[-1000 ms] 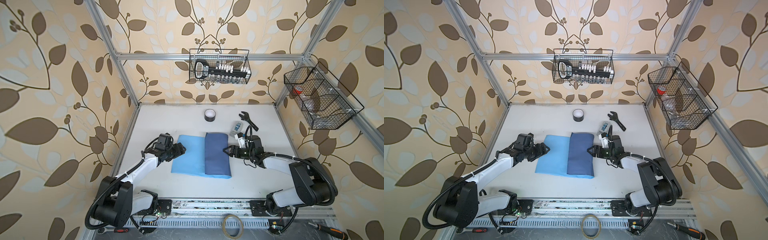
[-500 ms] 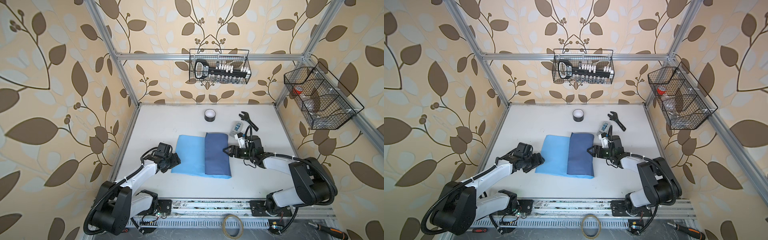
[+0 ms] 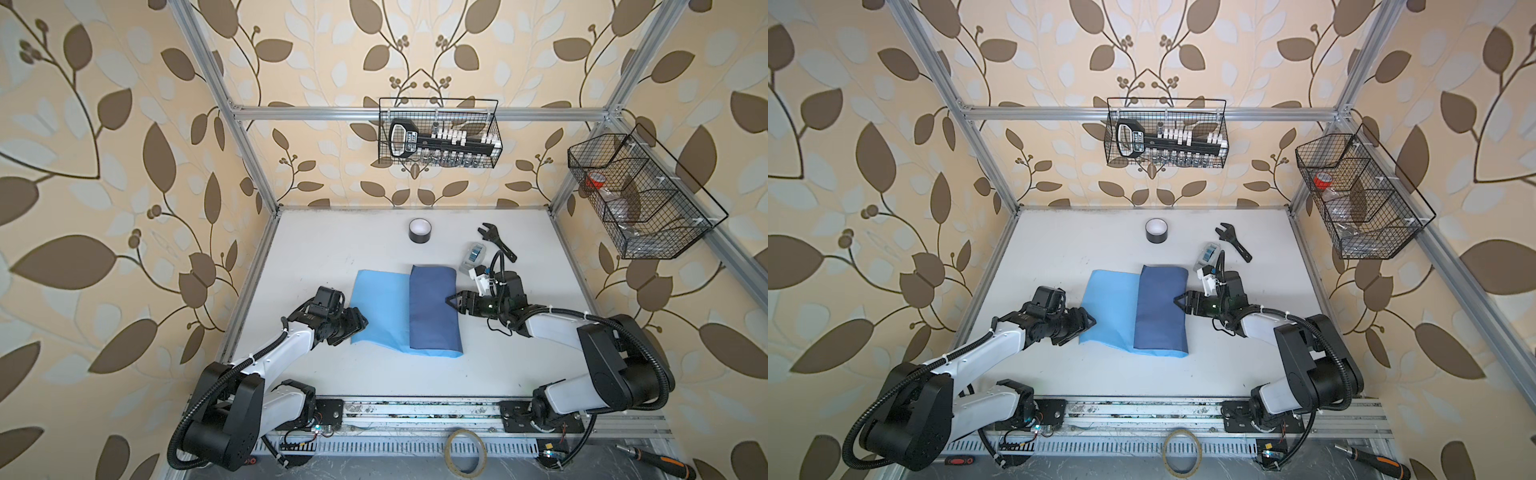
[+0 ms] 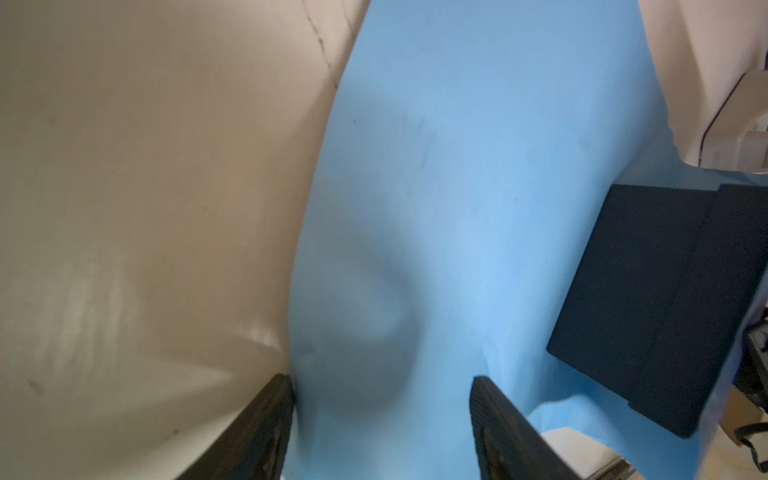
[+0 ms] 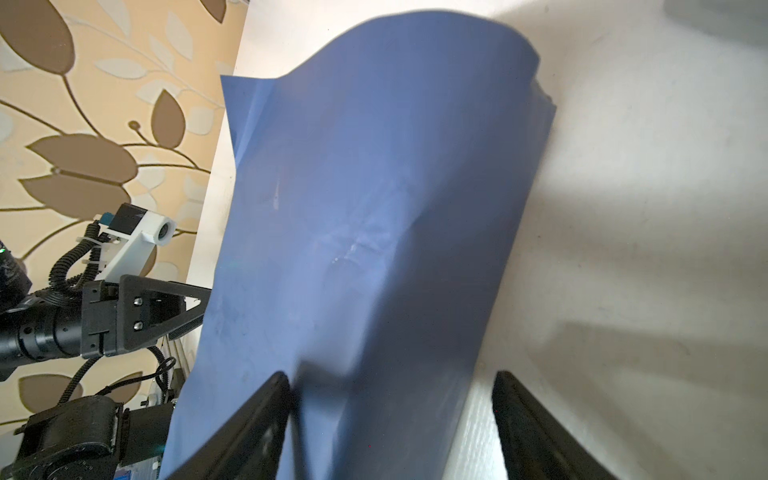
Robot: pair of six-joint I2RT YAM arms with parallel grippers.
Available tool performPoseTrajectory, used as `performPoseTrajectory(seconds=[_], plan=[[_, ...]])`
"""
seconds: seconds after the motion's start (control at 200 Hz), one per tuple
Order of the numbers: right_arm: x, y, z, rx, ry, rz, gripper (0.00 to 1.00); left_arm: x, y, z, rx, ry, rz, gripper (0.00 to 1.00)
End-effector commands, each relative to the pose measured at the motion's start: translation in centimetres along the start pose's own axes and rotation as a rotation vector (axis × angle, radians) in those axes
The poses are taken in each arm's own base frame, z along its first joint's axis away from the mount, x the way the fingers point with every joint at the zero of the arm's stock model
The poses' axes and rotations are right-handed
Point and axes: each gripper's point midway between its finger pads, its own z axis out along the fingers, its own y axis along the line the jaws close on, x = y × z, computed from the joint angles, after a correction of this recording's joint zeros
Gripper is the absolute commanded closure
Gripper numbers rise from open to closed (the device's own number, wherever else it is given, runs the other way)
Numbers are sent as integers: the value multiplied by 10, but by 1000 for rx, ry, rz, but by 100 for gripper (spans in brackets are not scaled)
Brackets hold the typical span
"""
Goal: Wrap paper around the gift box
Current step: 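Grasp the light blue paper edge with the left gripper and lift it toward the box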
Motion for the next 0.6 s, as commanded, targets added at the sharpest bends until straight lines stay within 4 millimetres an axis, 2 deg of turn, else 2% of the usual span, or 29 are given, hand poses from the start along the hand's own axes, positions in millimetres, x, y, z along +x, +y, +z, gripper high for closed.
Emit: performPoseTrajectory(seconds=[0.0, 0.165, 0.595], plan=[[50, -39, 2, 145, 135, 69, 23, -15, -32, 0, 105, -11, 42, 32], [50, -39, 2, 145, 134, 68, 24, -26, -41, 10, 129, -6, 46, 32], [51, -39, 3, 143, 136, 68, 24, -68, -42, 16, 84, -46, 33, 30]])
